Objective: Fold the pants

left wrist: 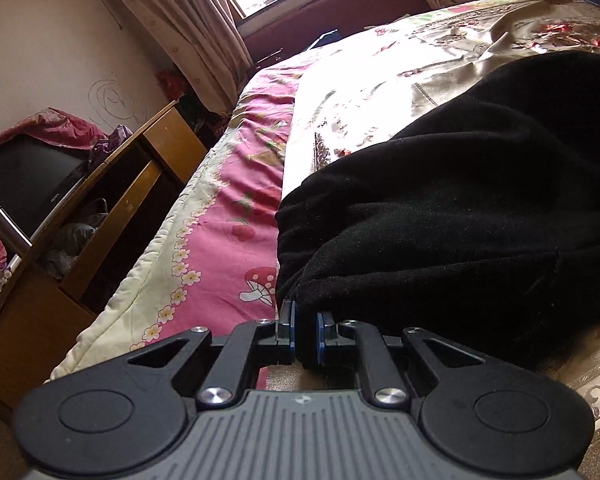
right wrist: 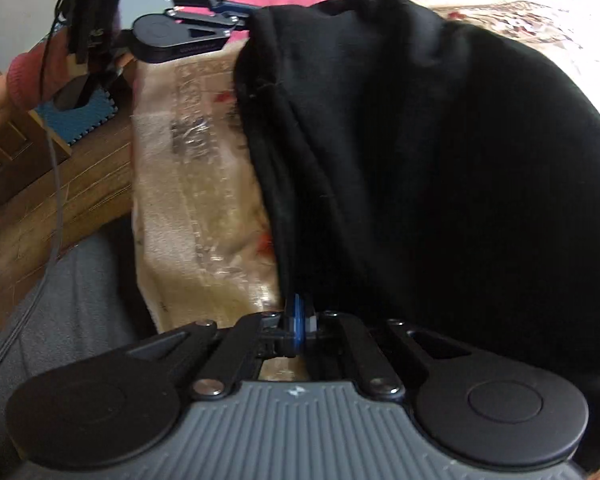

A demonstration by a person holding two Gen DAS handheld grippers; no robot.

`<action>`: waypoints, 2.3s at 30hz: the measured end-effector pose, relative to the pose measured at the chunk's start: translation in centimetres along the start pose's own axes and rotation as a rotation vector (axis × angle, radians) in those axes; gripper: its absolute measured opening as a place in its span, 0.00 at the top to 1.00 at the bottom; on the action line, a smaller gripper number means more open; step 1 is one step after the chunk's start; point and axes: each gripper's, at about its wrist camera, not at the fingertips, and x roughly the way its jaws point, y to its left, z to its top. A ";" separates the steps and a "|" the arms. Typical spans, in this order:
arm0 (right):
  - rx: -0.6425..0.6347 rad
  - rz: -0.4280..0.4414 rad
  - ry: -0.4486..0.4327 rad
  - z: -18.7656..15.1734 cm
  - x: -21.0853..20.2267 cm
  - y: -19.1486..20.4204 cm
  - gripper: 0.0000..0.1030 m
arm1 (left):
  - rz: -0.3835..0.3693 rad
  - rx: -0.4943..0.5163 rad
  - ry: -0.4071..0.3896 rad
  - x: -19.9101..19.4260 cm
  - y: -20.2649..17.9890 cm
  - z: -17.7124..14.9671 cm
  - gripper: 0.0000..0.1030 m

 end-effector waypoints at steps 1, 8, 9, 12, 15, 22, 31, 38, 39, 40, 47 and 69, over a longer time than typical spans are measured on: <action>-0.007 0.011 -0.012 0.1 -0.4 0.7 0.99 | 0.007 -0.002 -0.018 -0.6 0.3 0.2 0.73; -0.088 -0.113 -0.071 0.5 -2.3 1.4 0.95 | 0.044 0.108 -0.011 0.3 -0.5 -0.3 0.72; -0.084 -0.129 -0.077 0.5 -2.8 1.0 0.93 | 0.042 0.127 0.008 0.5 -1.0 -0.8 0.73; -0.102 -0.172 -0.085 -0.3 -3.4 0.9 0.93 | 0.035 0.110 0.046 0.0 -1.3 -2.3 0.75; -0.081 -0.192 -0.063 -1.2 -2.7 0.6 0.93 | 0.057 0.085 0.064 -1.0 -1.0 -3.3 0.75; 0.025 -0.195 -0.067 -2.8 -3.1 0.7 0.93 | 0.003 0.027 -0.147 -4.8 -1.6 0.8 0.74; 0.346 -0.388 -0.121 -8.8 -9.1 -2.7 0.86 | -0.135 0.055 -0.013 -2.2 -6.3 -0.7 0.75; 0.808 -0.560 -0.324 -17.0 -15.4 -12.1 0.80 | -0.295 0.004 -0.115 -6.4 -11.0 4.3 0.70; 0.857 -0.562 -0.349 -18.1 -16.1 -13.6 0.78 | -0.340 0.011 -0.113 -6.4 -12.3 5.0 0.70; 0.903 -0.567 -0.367 -19.2 -16.6 -14.8 0.74 | -0.389 0.006 -0.107 -6.3 -13.4 5.6 0.70; 1.307 -0.574 -0.618 -28.8 -17.4 -21.9 0.70 | -0.503 0.100 -0.113 -6.8 -20.8 8.8 0.69; 1.136 -0.509 -1.085 -29.6 -30.6 -12.0 0.93 | -0.496 0.164 -0.202 -10.9 -23.4 12.0 0.63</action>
